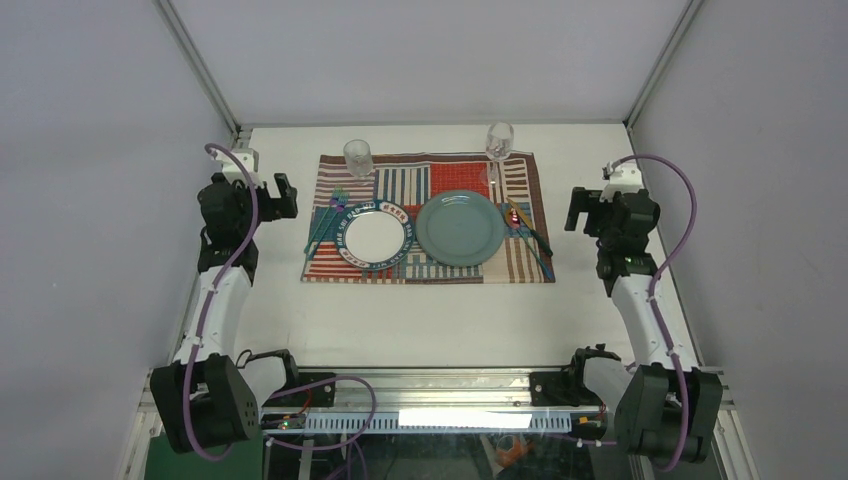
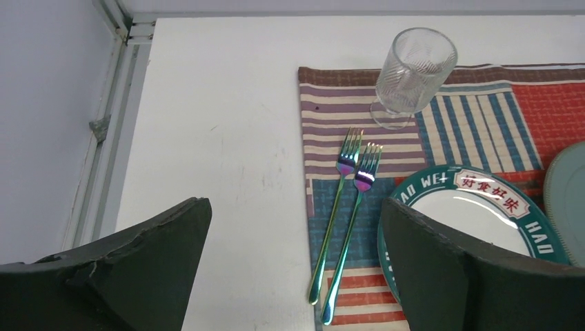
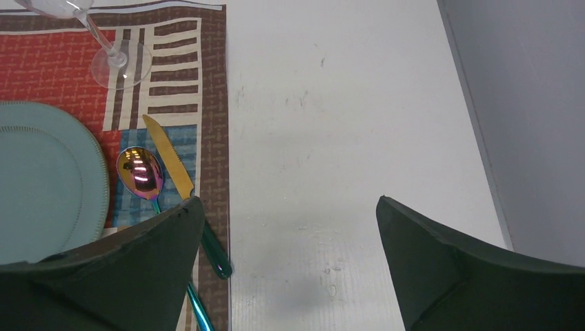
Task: Set the dinner table for one person
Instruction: Reset both arms
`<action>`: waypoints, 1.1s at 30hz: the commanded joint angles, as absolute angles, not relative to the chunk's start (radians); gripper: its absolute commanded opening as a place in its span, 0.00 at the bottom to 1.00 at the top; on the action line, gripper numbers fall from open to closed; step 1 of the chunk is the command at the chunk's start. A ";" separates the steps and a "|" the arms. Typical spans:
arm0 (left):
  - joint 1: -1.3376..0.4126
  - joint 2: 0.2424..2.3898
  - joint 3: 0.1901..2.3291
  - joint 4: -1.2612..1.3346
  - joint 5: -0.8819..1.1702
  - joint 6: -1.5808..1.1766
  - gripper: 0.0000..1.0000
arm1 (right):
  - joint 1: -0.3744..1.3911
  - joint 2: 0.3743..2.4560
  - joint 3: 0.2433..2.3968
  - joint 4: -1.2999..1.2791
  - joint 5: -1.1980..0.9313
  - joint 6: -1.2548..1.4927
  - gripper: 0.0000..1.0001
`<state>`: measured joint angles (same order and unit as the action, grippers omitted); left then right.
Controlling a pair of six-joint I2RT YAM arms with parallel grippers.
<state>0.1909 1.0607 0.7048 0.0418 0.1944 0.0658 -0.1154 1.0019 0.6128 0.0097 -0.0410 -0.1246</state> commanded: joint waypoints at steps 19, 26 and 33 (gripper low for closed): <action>0.194 1.123 0.955 -0.144 0.265 0.086 0.99 | -0.115 1.019 0.812 -0.051 -0.044 -0.149 1.00; 0.195 1.130 0.942 -0.150 0.267 0.079 0.99 | -0.115 1.021 0.809 -0.052 -0.054 -0.149 1.00; 0.195 1.133 0.937 -0.147 0.282 0.072 0.99 | -0.115 1.012 0.803 -0.067 -0.055 -0.164 1.00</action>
